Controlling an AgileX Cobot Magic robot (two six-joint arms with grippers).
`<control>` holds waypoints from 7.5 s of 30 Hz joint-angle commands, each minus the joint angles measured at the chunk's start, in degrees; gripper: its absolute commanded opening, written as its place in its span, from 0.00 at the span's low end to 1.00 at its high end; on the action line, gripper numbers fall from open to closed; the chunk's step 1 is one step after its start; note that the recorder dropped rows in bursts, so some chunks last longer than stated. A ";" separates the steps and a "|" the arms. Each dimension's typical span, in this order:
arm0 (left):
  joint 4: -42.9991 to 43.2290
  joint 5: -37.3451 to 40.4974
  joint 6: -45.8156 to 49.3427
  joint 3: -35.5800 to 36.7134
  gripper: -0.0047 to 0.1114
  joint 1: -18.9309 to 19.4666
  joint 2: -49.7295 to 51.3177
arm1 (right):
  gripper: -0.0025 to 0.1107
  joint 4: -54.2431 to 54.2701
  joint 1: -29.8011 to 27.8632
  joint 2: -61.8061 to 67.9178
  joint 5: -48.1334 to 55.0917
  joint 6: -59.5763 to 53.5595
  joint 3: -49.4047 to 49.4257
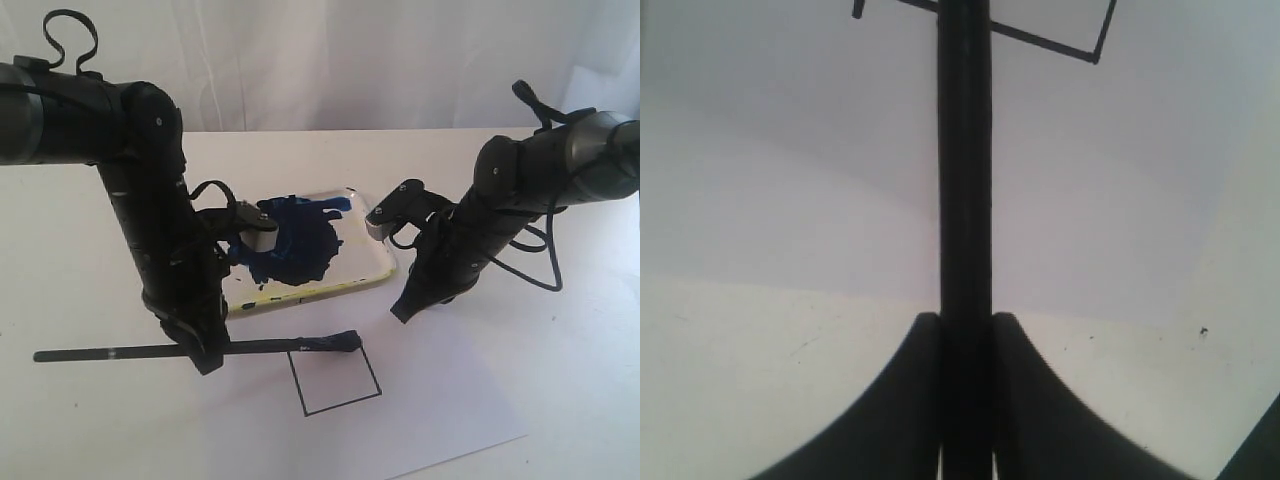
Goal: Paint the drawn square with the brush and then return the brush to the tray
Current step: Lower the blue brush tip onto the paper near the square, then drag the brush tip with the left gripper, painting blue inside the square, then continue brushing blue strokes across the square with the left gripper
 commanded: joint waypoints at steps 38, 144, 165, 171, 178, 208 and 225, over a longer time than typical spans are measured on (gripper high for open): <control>10.92 9.93 -5.37 0.24 0.04 -0.30 -0.40 | 0.02 -0.68 0.01 0.73 1.30 -0.68 0.14; 5.24 4.58 -1.48 -1.07 0.04 -7.62 2.00 | 0.02 -0.80 0.01 0.73 0.19 -0.68 0.14; 9.24 2.05 -6.52 -1.24 0.04 -7.62 0.90 | 0.02 -0.80 0.01 0.73 0.19 -0.68 0.14; 5.00 6.21 -2.69 -3.35 0.04 -7.62 -1.36 | 0.02 -0.80 0.01 0.73 0.19 -0.68 0.14; 5.38 7.21 -4.12 -3.35 0.04 -8.95 -1.11 | 0.02 -0.80 0.01 0.73 0.19 -0.68 0.14; 10.45 3.82 -8.15 -0.72 0.04 -13.90 -0.78 | 0.02 -0.80 0.01 0.73 0.19 -0.68 0.14; 9.15 4.13 -7.45 -0.72 0.04 -13.90 1.32 | 0.02 -0.80 0.01 0.73 0.19 -0.68 0.14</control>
